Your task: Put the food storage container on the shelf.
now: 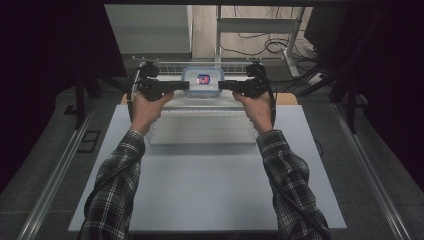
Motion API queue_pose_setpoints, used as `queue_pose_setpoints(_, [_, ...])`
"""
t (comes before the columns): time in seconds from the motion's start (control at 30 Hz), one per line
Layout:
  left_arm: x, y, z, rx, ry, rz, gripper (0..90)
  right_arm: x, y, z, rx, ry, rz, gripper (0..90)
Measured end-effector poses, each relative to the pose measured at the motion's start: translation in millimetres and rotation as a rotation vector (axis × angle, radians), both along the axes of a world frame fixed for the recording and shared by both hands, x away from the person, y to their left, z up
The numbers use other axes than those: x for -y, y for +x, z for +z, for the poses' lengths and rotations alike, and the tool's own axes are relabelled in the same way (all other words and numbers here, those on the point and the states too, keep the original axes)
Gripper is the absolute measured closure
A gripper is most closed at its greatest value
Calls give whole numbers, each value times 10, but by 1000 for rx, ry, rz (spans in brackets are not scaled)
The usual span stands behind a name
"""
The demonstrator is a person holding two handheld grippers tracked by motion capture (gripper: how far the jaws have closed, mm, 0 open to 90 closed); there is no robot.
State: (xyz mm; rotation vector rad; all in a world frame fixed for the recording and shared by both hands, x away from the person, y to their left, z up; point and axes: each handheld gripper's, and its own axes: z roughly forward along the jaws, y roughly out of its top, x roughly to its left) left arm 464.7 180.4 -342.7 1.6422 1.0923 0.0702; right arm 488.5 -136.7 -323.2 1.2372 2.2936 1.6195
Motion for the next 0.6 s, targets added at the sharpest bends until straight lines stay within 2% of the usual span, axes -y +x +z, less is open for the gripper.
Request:
queue_pose_setpoints(0.1, [26,-20,41,28,41,22,493,-26,0,20,12,-13,-11,605])
queue_pose_setpoints(0.23, [47,-35,44,33,49,33,485,-68,7,40,27,-38,-36,602])
queue_pose_setpoints(0.33, [45,-61,46,62,76,62,438,-87,-13,47,48,-53,-42,592])
queue_pose_setpoints(0.43, [13,-103,48,90,62,58,388,-84,-56,41,73,-43,-33,532])
queue_pose_setpoints(0.5, [6,-138,54,115,75,64,325,-72,-78,25,79,-24,-16,461])
queue_pose_setpoints(0.6, [1,-192,44,143,76,48,238,-65,-115,-20,105,-30,0,327])
